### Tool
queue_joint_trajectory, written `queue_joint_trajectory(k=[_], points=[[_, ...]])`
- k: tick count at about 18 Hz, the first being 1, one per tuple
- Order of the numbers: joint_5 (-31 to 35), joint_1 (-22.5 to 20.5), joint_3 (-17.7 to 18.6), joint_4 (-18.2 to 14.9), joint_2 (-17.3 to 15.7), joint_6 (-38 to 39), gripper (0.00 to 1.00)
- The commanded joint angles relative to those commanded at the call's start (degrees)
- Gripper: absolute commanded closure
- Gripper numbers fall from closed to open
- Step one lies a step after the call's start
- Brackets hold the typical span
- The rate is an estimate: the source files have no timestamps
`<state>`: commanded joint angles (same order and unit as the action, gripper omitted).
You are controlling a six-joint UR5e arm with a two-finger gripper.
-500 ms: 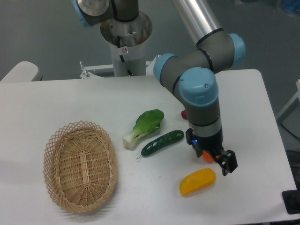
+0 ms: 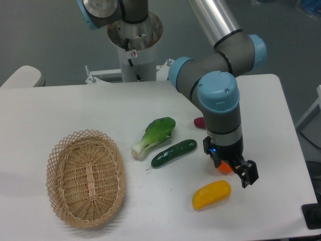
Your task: Pick up the cucumber from the table
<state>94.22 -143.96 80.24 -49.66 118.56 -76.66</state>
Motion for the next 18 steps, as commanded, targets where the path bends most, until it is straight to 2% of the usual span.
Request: queue_joint_trajectory(k=[4, 8, 12, 14, 16, 18], points=[[-1.59, 0.09, 0.70, 0.00, 0.09, 5.46, 0.00], [-1.50, 0.53, 3.43, 0.44, -0.18, 9.76, 0.00], [-0.98, 0.44, 7.02, 0.44, -0.44, 8.81, 0.00], [-0.18, 0.44, 10.09, 0.53, -0.79, 5.05, 0.00], [-0.18, 0.35, 14.65, 0.79, -2.63, -0.13, 0.00], [-0.27, -0.09, 17.39, 0.79, -4.21, -5.32, 0.00]])
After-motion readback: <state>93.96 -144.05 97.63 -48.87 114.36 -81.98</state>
